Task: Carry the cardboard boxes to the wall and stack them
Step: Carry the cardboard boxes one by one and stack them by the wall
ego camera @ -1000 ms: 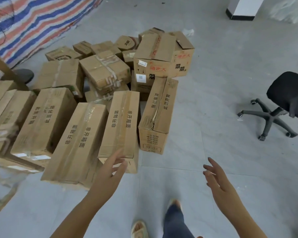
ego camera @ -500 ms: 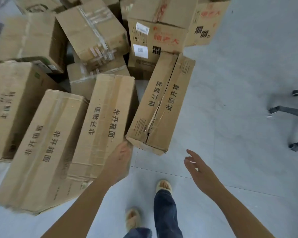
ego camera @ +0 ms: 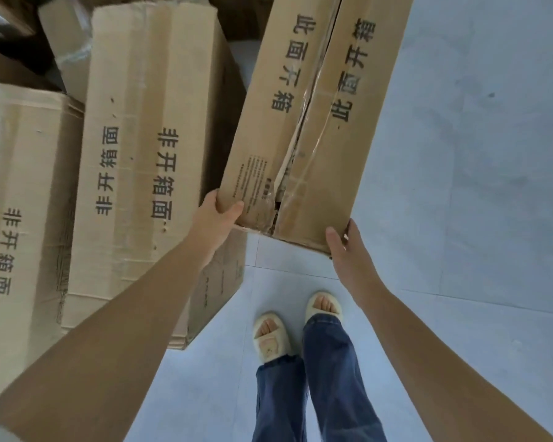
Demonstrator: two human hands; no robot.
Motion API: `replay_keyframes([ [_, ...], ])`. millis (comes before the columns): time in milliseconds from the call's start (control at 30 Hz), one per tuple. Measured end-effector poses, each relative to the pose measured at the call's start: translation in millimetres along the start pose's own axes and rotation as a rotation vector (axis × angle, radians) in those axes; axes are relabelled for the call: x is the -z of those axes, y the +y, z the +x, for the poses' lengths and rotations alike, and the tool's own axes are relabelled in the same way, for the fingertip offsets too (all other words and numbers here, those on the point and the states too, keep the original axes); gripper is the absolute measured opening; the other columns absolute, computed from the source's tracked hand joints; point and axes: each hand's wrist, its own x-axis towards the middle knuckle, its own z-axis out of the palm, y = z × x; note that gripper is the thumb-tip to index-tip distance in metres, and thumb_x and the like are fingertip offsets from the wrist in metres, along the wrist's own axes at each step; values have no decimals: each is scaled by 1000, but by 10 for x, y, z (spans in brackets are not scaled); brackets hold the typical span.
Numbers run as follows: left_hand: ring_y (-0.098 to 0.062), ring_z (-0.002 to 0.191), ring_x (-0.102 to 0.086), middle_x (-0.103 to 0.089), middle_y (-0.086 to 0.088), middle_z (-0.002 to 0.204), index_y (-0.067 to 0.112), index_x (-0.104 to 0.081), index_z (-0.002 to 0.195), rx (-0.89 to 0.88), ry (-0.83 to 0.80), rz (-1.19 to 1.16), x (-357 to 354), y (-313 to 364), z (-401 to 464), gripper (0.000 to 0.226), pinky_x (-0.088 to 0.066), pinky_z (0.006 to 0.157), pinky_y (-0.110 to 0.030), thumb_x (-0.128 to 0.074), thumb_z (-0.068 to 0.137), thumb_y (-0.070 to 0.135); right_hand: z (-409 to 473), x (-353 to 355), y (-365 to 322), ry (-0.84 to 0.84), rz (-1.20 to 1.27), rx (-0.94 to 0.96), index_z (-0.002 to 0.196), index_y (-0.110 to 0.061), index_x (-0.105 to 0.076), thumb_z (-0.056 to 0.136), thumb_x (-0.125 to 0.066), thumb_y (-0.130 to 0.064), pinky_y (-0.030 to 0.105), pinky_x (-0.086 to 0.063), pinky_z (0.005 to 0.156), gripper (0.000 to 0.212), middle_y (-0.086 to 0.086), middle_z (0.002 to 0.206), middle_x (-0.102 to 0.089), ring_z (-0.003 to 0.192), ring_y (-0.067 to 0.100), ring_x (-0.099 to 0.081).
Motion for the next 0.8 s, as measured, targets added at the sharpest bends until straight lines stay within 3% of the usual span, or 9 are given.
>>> replay_keyframes([
  [67, -19, 117, -51, -54, 4, 129, 22, -38, 139, 6, -11, -26, -93, -18, -125, 50, -41, 103, -43, -55, 94, 33, -52, 72, 6, 16, 26, -18, 149, -22, -21, 101, -38, -38, 31, -34, 104, 54, -1, 146, -39, 130, 21, -42],
  [167, -11, 111, -50, -54, 7, 122, 18, -38, 137, 13, -69, -114, -323, 1, -411, 49, -41, 94, -27, -58, 93, 21, -100, 332, 51, 46, 57, -30, 149, -20, -23, 101, -39, -33, 26, -33, 97, 52, 0, 144, -41, 118, 13, -43],
  [300, -12, 113, -54, -57, 6, 122, 18, -41, 134, 27, -140, -176, -681, -69, -615, 47, -45, 89, -21, -60, 91, 17, -66, 720, 165, 68, 16, -60, 149, -21, -24, 101, -39, -33, 25, -31, 98, 52, -4, 140, -42, 114, 9, -39],
  [433, 9, 97, -55, -60, 19, 113, 28, -44, 133, 35, -188, -261, -844, -197, -516, 46, -43, 80, -5, -61, 91, 23, 62, 892, 331, 18, 49, -34, 149, -28, -26, 99, -42, -38, 27, -34, 104, 53, -13, 138, -45, 121, 8, -44],
  [467, 10, 98, -56, -61, 20, 113, 28, -45, 133, 41, -195, -287, -863, -230, -495, 46, -43, 82, -5, -62, 91, 25, 84, 882, 354, 6, 76, -27, 149, -29, -26, 99, -43, -40, 24, -35, 101, 54, -14, 137, -45, 120, 6, -45],
  [533, 3, 107, -56, -62, 16, 118, 29, -45, 136, 61, -190, -347, -899, -274, -484, 50, -43, 96, -18, -63, 90, 28, 98, 833, 382, 6, 128, -8, 148, -30, -28, 98, -44, -40, 21, -38, 97, 53, -15, 133, -47, 117, 4, -48],
  [600, 0, 108, -55, -60, 18, 118, 32, -42, 137, 83, -169, -379, -870, -224, -537, 51, -40, 102, -28, -61, 90, 31, 55, 790, 329, 20, 182, -1, 146, -32, -30, 96, -45, -41, 28, -41, 101, 53, -19, 125, -50, 116, 6, -49],
  [733, 16, 93, -56, -61, 28, 109, 40, -44, 131, 42, -158, -424, -645, -19, -931, 40, -40, 85, -17, -55, 94, 30, -315, 853, 80, 103, 310, 2, 142, -37, -34, 94, -49, -42, 39, -42, 104, 51, -27, 118, -50, 118, 9, -50],
  [800, 22, 87, -56, -63, 33, 102, 46, -47, 123, 41, -134, -508, -494, 112, -1219, 33, -40, 82, -17, -54, 95, 30, -620, 916, -122, 121, 358, 33, 136, -42, -40, 94, -50, -38, 38, -43, 99, 43, -32, 112, -56, 113, 2, -54],
])
